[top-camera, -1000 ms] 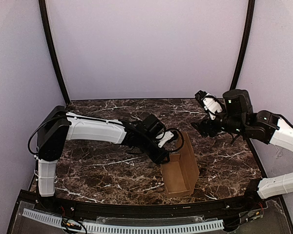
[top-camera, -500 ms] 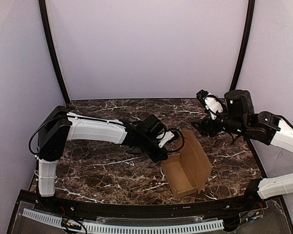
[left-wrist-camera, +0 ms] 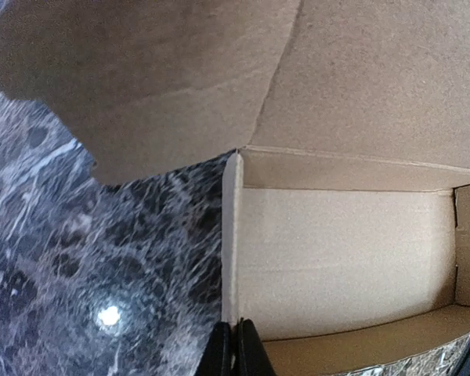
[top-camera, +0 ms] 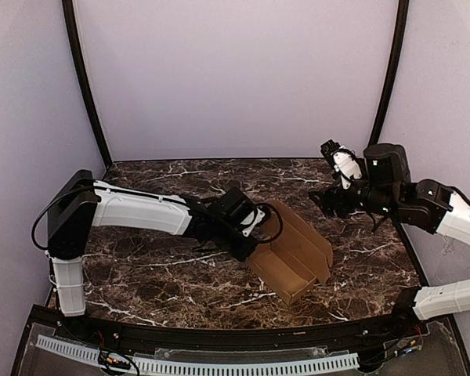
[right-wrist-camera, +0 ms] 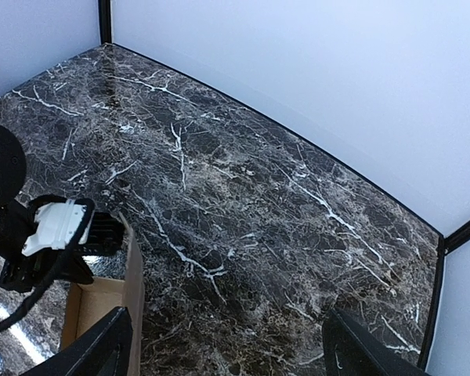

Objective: Fold the paper box

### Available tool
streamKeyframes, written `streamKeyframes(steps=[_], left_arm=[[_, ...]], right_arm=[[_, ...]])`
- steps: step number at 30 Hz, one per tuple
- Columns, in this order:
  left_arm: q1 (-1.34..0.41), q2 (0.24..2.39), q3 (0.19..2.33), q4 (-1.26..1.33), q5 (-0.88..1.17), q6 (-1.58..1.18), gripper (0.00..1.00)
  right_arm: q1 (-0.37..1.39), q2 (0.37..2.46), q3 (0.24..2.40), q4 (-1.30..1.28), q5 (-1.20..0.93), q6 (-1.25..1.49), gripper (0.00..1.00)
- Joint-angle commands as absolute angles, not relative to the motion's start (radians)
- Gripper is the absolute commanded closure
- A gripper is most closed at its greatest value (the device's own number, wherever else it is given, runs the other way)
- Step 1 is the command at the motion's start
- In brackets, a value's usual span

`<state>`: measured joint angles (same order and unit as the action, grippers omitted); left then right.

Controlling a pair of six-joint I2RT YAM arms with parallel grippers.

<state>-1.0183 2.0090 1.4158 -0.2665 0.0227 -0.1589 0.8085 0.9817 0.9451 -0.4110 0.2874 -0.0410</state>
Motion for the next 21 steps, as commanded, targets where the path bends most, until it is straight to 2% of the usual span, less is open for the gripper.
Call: streamKeyframes(steps=[1,9,15,21], left_arm=[[-1.016,1.892,1.308,-0.304,-0.156,-0.298,1.00],[-1.016,1.751,1.140,-0.340,-0.273,-0.533,1.00],[-1.016,1.621,0.992,-0.295,-0.285,-0.697,0.99],[-1.016,1.524,0.908,-0.298,-0.347,-0.812,1.00]], right_arm=[[0.792,1.000,0.952,-0.386,0.284,-0.003,0.16],[0.772,1.075,0.951,-0.324,0.148,0.076,0.16],[0.771,1.055,0.856,-0.141,-0.056,0.106,0.16],[0.771,1.012,0.735,-0.020,-0.141,0.090,0.16]])
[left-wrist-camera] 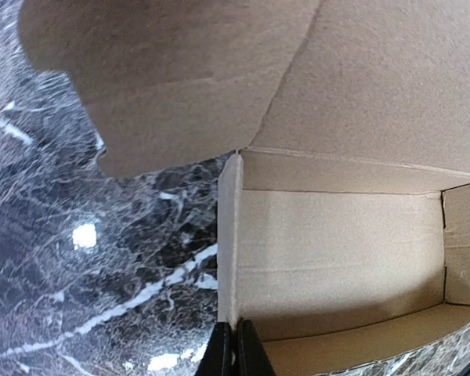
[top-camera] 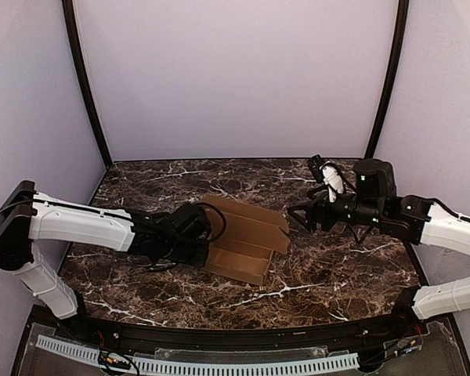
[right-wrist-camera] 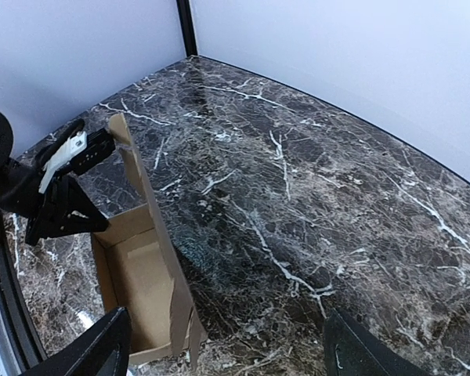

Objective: Fold the paper box

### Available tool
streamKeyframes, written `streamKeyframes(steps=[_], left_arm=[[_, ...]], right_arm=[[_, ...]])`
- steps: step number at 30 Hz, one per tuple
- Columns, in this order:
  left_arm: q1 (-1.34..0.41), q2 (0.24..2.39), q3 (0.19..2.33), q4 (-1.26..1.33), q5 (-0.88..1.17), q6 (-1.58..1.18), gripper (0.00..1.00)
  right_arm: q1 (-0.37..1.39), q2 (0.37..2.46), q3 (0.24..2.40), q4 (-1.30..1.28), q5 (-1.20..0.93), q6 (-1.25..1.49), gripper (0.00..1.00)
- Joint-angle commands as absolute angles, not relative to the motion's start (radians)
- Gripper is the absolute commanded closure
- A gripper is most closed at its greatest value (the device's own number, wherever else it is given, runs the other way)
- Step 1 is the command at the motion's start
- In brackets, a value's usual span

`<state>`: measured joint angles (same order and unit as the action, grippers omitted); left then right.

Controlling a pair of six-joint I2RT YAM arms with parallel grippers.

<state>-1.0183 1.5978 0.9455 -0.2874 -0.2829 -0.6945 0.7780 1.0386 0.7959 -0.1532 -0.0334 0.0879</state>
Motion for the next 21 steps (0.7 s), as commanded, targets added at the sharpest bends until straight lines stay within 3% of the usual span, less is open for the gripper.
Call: streamKeyframes(steps=[1,12,21], left_arm=[[-1.016,1.515,0.901,-0.301,-0.353,-0.832,0.99],[-1.016,1.426,0.824,-0.261,-0.379,-0.895,1.00],[-1.016,1.440,0.803,-0.228,-0.367,-0.906,1.00]], right_arm=[[0.771,1.012,0.717,-0.008,-0.154,0.088,0.17],[0.772,1.101,0.608,0.192,-0.256,0.048,0.24],[0.772,1.252,0.652,0.261,-0.280,0.045,0.41]])
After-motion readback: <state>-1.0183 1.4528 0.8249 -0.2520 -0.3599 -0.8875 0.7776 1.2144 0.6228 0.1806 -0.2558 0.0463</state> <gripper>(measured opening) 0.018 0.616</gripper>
